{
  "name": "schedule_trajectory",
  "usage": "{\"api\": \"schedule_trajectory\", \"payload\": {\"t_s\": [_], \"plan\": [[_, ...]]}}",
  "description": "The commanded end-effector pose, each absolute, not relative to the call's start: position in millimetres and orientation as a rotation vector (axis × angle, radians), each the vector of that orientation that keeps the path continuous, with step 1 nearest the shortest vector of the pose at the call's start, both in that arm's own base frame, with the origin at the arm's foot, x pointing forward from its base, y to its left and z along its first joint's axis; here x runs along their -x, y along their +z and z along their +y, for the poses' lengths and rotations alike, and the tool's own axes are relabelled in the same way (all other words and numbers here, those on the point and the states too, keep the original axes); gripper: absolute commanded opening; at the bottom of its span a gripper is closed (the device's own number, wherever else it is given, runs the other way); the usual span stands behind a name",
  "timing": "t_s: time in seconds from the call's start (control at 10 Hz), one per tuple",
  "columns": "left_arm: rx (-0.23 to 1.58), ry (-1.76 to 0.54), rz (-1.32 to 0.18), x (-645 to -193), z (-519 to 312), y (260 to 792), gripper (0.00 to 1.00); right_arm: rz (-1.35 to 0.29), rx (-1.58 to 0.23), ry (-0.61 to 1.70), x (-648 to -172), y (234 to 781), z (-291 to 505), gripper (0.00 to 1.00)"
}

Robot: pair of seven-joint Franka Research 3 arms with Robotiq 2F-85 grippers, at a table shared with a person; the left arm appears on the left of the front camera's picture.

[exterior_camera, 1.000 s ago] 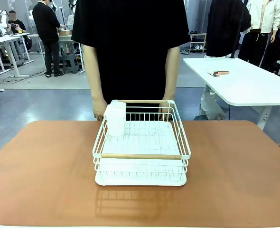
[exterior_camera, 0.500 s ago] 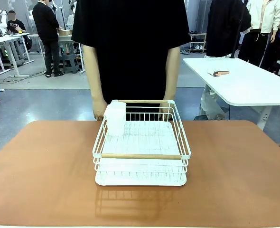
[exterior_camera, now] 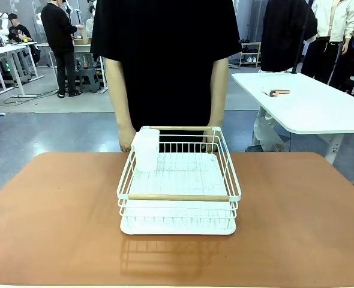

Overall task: Clean the table.
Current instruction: Pick up the Lint Roller when the human hands it over.

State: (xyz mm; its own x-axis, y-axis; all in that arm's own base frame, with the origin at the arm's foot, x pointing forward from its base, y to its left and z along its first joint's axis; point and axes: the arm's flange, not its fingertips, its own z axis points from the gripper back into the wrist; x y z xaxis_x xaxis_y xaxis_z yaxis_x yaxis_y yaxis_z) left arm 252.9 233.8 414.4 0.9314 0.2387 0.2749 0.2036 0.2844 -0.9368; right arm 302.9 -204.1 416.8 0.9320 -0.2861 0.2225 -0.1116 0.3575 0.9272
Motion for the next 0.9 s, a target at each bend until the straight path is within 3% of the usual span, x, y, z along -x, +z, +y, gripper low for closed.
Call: {"api": "schedule_trajectory", "payload": {"t_s": [0.0,0.8], "plan": [[1.299,0.031,-0.399,-250.3,235.9,414.1,1.00,-0.385,-1.216,-0.117,-301.5,419.1,-205.6,1.00],[1.299,0.031,-0.399,-250.3,235.9,414.1,1.00,-0.385,-1.216,-0.117,-301.5,419.1,-205.6,1.00]]}}
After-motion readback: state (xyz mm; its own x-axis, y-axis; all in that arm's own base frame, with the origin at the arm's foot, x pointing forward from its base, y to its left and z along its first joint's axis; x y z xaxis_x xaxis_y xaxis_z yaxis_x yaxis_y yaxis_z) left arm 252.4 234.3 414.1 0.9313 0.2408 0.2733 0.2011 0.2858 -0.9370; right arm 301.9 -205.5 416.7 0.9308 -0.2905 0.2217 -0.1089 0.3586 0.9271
